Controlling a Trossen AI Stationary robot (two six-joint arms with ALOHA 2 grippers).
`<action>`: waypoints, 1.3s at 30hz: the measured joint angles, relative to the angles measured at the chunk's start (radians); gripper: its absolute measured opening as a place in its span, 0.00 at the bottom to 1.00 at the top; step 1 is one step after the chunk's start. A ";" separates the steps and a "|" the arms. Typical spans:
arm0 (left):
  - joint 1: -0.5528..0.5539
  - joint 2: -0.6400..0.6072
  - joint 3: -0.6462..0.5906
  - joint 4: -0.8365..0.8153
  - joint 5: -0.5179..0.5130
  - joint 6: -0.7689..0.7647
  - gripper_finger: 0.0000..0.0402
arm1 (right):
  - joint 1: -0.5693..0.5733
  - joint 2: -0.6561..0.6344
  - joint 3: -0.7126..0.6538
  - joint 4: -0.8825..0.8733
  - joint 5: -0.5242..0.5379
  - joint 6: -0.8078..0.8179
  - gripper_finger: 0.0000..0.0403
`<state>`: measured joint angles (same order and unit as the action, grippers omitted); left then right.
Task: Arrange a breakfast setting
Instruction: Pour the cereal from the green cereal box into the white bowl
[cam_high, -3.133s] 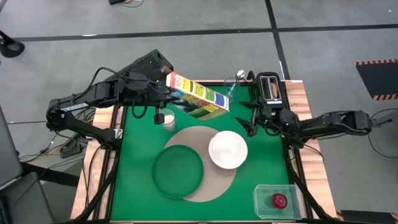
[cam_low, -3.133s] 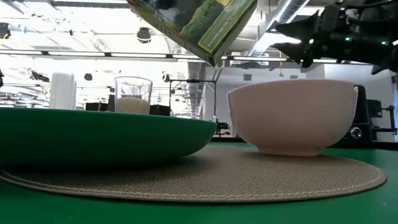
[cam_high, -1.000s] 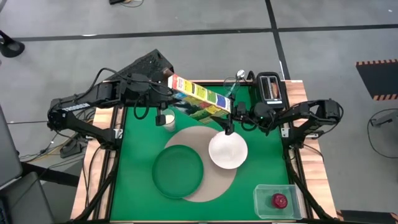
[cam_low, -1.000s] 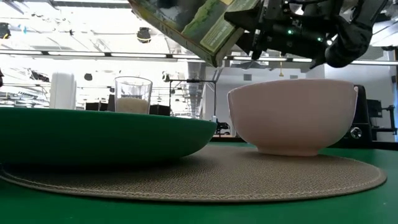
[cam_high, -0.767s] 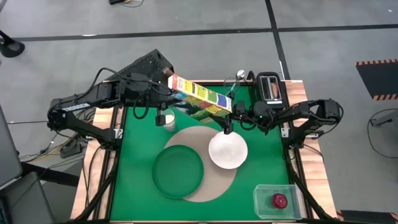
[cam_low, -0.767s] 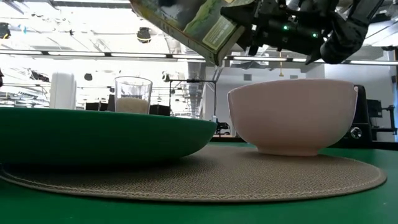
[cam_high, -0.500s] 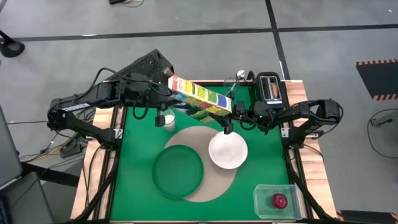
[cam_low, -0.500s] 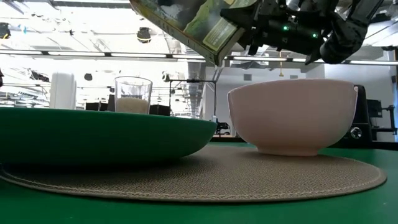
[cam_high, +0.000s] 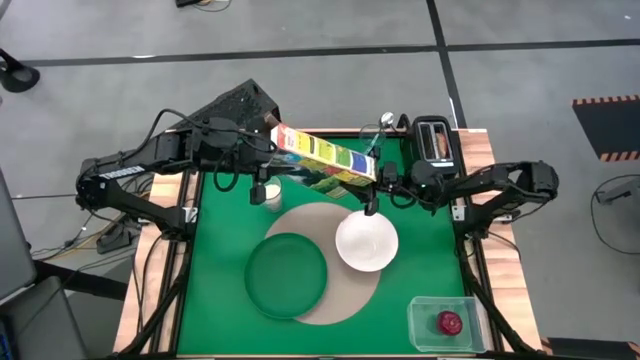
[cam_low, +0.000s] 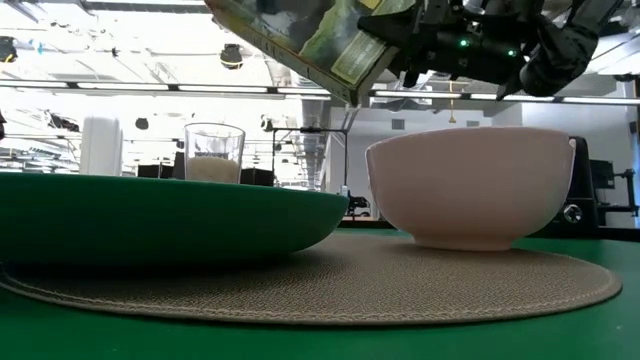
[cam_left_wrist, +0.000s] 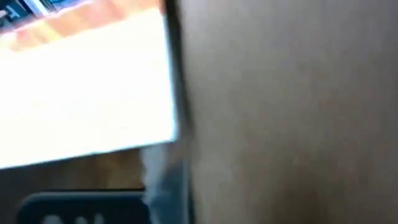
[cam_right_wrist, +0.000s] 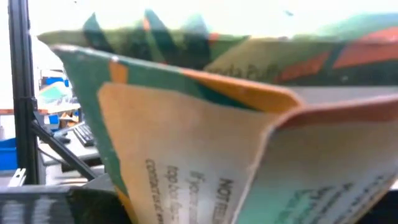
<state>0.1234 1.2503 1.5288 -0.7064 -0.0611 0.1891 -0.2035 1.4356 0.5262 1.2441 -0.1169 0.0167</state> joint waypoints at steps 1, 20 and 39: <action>0.000 0.000 0.000 0.003 0.000 -0.003 0.23 | 0.000 -0.016 -0.009 0.001 -0.003 -0.003 0.69; -0.015 -0.003 0.000 0.009 -0.006 -0.094 0.44 | -0.046 -0.749 -0.271 -0.493 -0.015 0.028 0.69; -0.156 -0.004 -0.038 0.023 -0.239 -0.198 0.44 | -0.046 -1.434 -0.119 -1.383 -0.012 0.081 0.68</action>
<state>-0.0330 1.2463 1.4910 -0.6838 -0.3006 -0.0088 -0.2493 0.0021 0.4067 -0.1385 -0.1284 0.0975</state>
